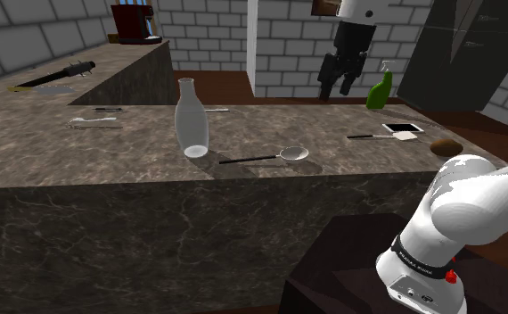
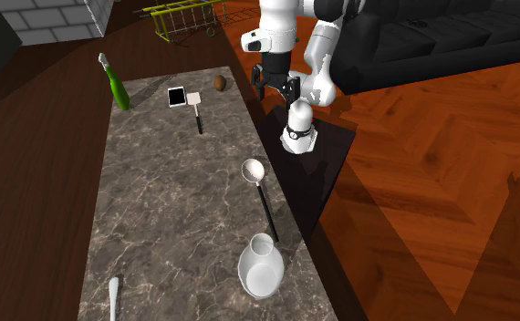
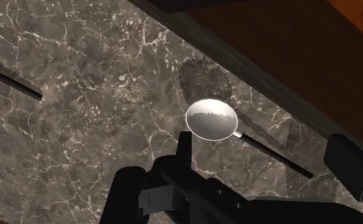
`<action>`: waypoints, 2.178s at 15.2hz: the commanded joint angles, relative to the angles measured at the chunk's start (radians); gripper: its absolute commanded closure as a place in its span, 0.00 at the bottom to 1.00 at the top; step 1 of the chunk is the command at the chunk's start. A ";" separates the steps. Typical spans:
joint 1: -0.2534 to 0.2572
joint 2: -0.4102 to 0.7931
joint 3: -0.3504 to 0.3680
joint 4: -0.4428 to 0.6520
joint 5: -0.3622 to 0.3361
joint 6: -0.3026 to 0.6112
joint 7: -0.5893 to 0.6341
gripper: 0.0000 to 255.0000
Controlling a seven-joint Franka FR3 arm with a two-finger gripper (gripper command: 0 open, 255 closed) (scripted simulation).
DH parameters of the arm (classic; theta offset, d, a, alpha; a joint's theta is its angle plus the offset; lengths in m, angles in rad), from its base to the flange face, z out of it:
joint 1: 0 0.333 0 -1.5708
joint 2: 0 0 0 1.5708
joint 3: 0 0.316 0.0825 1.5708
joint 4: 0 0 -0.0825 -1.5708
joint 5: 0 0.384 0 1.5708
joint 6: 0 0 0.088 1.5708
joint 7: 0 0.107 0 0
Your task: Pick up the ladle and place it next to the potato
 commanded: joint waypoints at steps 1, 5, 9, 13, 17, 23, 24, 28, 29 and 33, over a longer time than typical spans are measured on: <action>0.000 0.000 0.000 0.000 0.000 0.000 0.000 0.00; 0.050 0.081 -0.055 -0.053 -0.010 0.133 -0.179 0.00; 0.101 0.186 -0.104 -0.079 -0.007 0.259 -0.359 0.00; 0.154 0.308 -0.145 -0.079 0.010 0.373 -0.540 0.00; 0.206 0.441 -0.175 -0.058 0.043 0.472 -0.724 0.00; 0.261 0.615 -0.189 -0.016 0.105 0.583 -0.954 0.00; 0.262 0.622 -0.188 -0.024 0.107 0.597 -0.956 0.00; 0.266 0.649 -0.186 -0.051 0.120 0.650 -0.963 0.00; 0.267 0.657 -0.185 -0.057 0.123 0.664 -0.966 0.00; 0.268 0.661 -0.185 -0.060 0.125 0.672 -0.967 0.00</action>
